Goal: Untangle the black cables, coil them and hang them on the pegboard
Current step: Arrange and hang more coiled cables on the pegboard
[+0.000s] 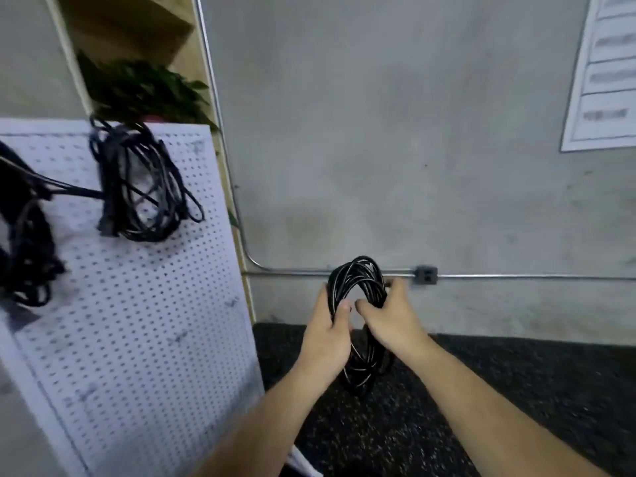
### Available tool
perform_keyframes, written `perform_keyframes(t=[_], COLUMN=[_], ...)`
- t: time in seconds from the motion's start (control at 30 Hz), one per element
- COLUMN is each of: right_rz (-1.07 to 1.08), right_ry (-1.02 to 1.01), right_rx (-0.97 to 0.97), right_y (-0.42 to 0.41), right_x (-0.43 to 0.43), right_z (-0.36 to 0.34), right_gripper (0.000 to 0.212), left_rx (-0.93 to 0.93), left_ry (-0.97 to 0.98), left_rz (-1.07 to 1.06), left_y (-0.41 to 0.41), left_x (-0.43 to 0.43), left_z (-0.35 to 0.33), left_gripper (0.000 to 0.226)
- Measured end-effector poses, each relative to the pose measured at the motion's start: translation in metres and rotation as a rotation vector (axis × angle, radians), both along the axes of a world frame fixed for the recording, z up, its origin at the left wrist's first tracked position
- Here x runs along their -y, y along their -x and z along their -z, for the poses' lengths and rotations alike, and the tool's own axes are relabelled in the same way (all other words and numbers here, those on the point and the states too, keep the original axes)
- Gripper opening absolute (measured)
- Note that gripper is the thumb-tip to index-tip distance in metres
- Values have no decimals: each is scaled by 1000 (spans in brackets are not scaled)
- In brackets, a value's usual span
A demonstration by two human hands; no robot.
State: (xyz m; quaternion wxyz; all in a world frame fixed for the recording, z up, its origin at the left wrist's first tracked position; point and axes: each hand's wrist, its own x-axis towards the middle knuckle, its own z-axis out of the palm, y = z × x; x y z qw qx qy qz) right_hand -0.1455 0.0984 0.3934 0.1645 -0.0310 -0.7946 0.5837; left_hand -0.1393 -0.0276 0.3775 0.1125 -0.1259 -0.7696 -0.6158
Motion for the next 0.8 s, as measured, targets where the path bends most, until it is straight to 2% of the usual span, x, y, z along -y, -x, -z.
perform_keyframes(t=[0.07,0.2,0.3,0.5,0.6,0.8], right_rz=[-113,-306,-333,-213,-216,-241], right_ry=[11,-62,-127,-238,-253,-231], right_rx=[-88,-387,-544,-631,-607,-563], right_y=[3,7,26,96,134,197], right_x=[36,97,129,159,169,196], right_z=[-24,-62,-95,-173,-211,-246], right_gripper=[63,62,62,43,32,19], left_rx=[-66,-187,-259,-302,-363,-462], left_ry=[-15,4,15,74,29,-2], left_rz=[-71,-196,-243,-340,-383,-510], left_y=[0,4,19,74,100,142], left_x=[35,96,126,155,159,162], left_z=[-34,-86,-117,-197,-228,-243], left_gripper=[33,30,34,51,56,64])
